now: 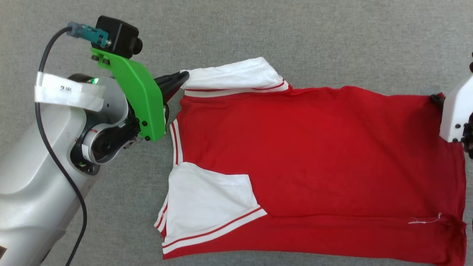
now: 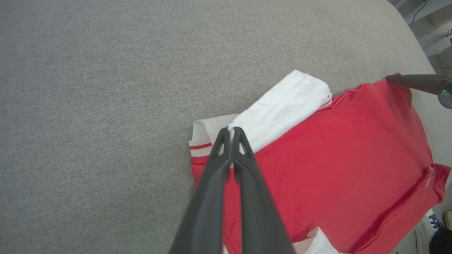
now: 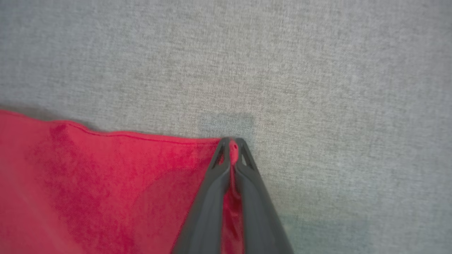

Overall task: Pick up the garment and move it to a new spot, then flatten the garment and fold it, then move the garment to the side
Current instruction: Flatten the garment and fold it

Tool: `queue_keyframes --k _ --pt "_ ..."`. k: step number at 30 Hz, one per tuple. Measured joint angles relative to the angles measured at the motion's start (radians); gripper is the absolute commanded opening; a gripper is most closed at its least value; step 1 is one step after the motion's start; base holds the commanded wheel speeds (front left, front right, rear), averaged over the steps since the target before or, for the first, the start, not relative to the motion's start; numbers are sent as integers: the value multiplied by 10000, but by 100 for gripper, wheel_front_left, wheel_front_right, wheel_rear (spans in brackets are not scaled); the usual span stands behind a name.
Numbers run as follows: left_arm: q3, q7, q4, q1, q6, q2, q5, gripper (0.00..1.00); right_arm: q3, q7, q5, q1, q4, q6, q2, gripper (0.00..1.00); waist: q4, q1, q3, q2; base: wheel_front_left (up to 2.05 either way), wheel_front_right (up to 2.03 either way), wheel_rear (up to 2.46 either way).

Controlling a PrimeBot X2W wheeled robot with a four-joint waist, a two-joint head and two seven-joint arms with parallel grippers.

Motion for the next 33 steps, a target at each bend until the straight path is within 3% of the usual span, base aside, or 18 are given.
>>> queue_keyframes --k 14,23,33 --pt "69 -1047 546 1228 -15 -222 -50 0 -270 -2571 880 1590 -205 2 -307 0 -117 0 -1498 0 0 0 0" --pt "81 -1402 159 2921 253 79 -454 0 -173 -4443 1684 3552 -779 2 -351 0 -37 -1 -2606 0 0 0 0" --pt "-161 -1613 -127 4755 516 370 -694 0 117 -5135 2314 5116 -1302 2 -495 0 -31 0 -2990 0 0 0 0"
